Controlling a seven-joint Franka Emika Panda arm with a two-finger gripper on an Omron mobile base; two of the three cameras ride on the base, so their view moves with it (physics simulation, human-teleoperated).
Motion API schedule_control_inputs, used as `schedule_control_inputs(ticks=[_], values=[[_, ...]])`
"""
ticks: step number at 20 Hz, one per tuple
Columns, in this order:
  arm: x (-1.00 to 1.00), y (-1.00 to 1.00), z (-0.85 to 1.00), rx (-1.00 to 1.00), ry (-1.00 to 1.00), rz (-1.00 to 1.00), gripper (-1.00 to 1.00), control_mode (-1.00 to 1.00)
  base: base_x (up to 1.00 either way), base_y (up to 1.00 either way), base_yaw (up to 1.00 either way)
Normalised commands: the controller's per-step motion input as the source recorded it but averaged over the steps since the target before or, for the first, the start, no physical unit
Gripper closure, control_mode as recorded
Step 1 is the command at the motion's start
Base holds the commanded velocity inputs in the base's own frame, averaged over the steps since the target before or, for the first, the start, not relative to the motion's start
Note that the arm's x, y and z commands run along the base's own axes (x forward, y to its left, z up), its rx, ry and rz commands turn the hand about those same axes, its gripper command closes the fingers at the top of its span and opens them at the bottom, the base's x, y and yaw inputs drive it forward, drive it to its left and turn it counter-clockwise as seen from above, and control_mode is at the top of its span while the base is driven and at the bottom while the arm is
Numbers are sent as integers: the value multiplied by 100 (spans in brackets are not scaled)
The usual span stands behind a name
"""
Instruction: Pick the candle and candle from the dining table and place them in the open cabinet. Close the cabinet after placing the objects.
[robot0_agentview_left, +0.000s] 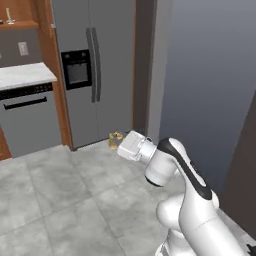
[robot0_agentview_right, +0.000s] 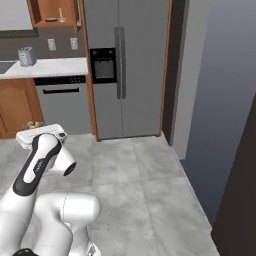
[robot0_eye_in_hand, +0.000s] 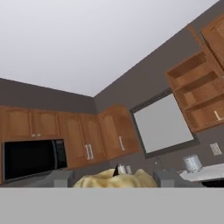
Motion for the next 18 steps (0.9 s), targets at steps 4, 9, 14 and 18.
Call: schedule_control_inputs(ticks=[4,9,14,18], values=[[0,0,0,0,0,0,100,100,52,93,0],[0,0,0,0,0,0,100,100,68,92,0],[0,0,0,0,0,0,100,100,79,91,0],[0,0,0,0,0,0,100,100,95,79,0]])
